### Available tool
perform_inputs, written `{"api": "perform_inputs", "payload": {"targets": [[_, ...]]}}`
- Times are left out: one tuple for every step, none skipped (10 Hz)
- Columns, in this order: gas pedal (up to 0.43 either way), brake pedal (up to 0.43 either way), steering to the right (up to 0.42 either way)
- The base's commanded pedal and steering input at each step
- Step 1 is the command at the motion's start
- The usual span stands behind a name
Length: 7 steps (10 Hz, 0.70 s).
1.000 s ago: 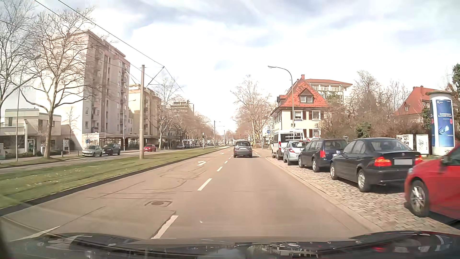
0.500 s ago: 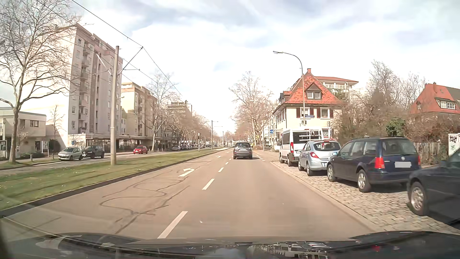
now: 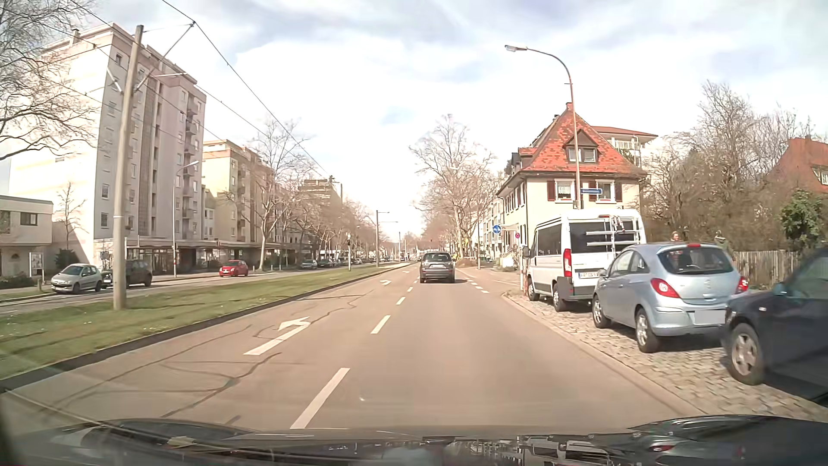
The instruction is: Follow the waypoints while adhering to traffic rules and regulations
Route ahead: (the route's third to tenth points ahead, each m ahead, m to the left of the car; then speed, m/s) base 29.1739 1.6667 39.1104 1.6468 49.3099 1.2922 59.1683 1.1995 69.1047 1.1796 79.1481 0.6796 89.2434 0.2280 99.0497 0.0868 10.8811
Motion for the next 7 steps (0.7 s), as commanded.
{"api": "perform_inputs", "payload": {"targets": [[0.059,0.0,0.003],[0.059,0.0,0.003],[0.059,0.0,0.003],[0.059,0.0,0.003],[0.059,0.0,0.003],[0.059,0.0,0.003],[0.059,0.0,0.003]]}}
